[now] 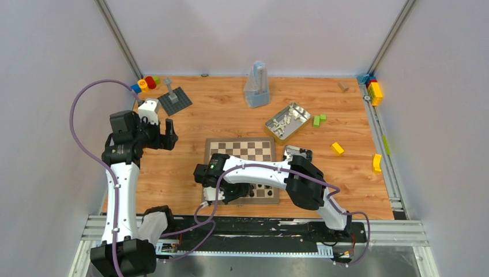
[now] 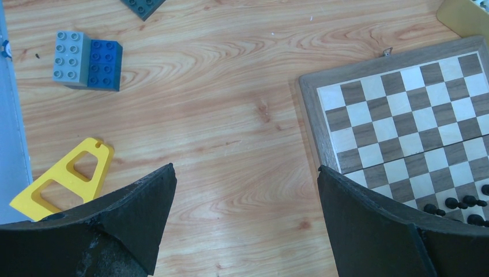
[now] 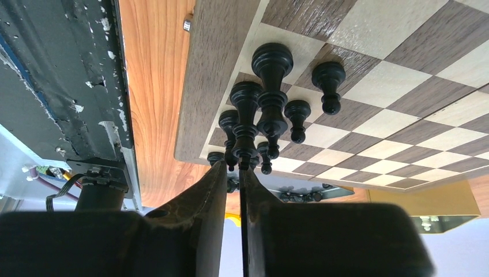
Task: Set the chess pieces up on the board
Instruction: Place the chess piece on the chessboard.
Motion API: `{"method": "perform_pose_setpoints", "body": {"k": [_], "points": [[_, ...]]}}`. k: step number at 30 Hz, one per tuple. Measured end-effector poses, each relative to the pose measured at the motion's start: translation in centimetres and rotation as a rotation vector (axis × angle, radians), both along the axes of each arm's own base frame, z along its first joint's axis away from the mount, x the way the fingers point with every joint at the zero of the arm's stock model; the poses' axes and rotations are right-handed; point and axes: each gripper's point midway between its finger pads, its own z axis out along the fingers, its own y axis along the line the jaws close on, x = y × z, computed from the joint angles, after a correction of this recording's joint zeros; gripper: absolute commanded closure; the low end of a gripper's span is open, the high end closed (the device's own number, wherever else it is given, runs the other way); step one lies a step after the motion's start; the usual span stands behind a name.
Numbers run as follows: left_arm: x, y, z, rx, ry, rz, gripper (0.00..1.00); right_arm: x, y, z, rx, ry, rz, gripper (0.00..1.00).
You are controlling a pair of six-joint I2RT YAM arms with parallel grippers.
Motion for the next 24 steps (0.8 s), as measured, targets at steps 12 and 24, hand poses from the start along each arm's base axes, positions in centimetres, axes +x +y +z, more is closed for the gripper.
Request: {"method": "perform_pose_setpoints", "body": {"k": [12,24], "points": [[0.00,-0.01,-0.01,0.000,0.000,-0.001,0.00,0.13,-0.25,-0.25,-0.010,-0.009,0.002,0.87],[-0.01,-0.04,-0.01,-0.001,0.000,-0.002,0.00,0.31,-0.56,-0.38,-0.024,-0.020,0.005,0.84]]}}
